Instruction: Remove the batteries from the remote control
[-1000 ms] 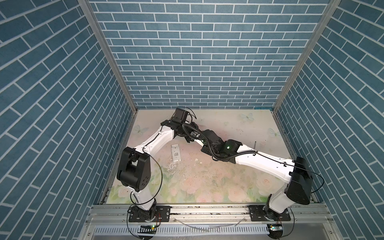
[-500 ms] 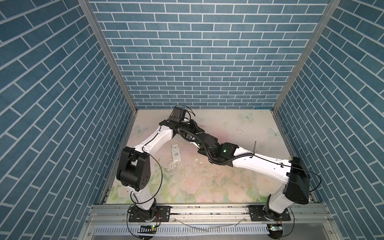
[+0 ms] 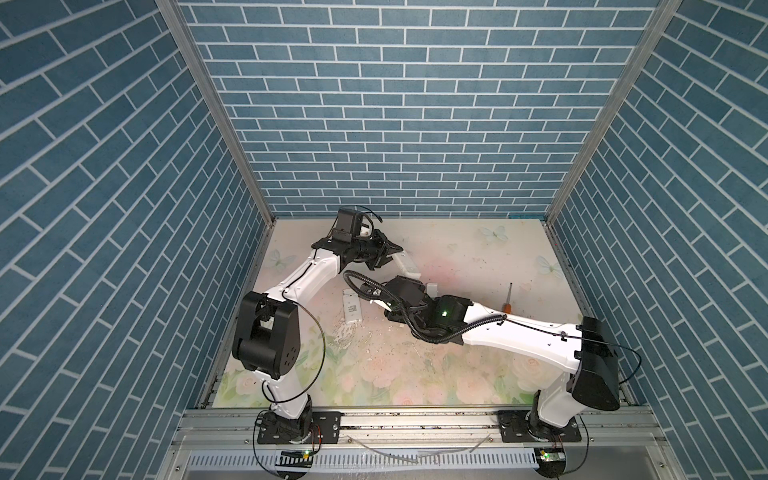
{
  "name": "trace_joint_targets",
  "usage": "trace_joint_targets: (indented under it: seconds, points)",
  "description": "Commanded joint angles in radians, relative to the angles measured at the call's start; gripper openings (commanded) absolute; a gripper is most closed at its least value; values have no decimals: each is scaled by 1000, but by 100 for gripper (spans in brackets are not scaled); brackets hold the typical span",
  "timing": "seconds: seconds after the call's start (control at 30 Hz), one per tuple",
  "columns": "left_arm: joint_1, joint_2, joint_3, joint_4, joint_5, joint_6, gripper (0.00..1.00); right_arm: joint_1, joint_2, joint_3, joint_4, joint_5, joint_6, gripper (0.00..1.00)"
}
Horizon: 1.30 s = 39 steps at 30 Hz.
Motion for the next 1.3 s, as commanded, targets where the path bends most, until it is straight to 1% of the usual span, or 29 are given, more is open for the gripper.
trace_joint_targets:
  seconds: [0.0, 0.1, 0.2, 0.3, 0.37, 0.4, 0.47, 0.57, 0.67, 0.83, 1.03, 1.1, 1.13, 1.27]
  points:
    - [24, 21, 25, 58, -4, 1, 0, 14, -39, -9, -51, -5, 22, 64]
    - [35, 23, 7, 117, -19, 6, 0, 14, -96, -14, -107, -99, 126, 64]
    - [38, 6, -66, 267, -59, -8, 0, 6, -197, -45, -115, -196, 258, 66]
    - [33, -22, -186, 502, -123, -59, 0, -43, -285, -64, -107, -296, 454, 66]
    - [26, -32, -272, 697, -169, -100, 0, -81, -321, -70, -84, -371, 588, 66]
    - [21, -33, -307, 768, -189, -115, 0, -91, -332, -72, -71, -385, 640, 66]
    - [6, -36, -376, 910, -241, -139, 0, -125, -350, -88, -20, -403, 775, 66]
    - [-20, -44, -445, 1037, -309, -141, 0, -200, -383, -173, 131, -468, 983, 66]
    - [-40, -54, -478, 1117, -347, -131, 0, -269, -396, -266, 277, -519, 1140, 66]
    - [-63, -102, -510, 1151, -396, -95, 0, -345, -389, -377, 418, -546, 1302, 66]
    - [-75, -132, -538, 1203, -413, -99, 0, -458, -373, -514, 686, -658, 1482, 67]
    - [-87, -132, -537, 1216, -415, -99, 0, -475, -349, -525, 756, -674, 1508, 67]
    - [-92, -129, -537, 1219, -416, -101, 0, -479, -335, -519, 773, -709, 1511, 67]
    - [-113, -119, -534, 1255, -419, -109, 0, -487, -280, -482, 810, -754, 1511, 67]
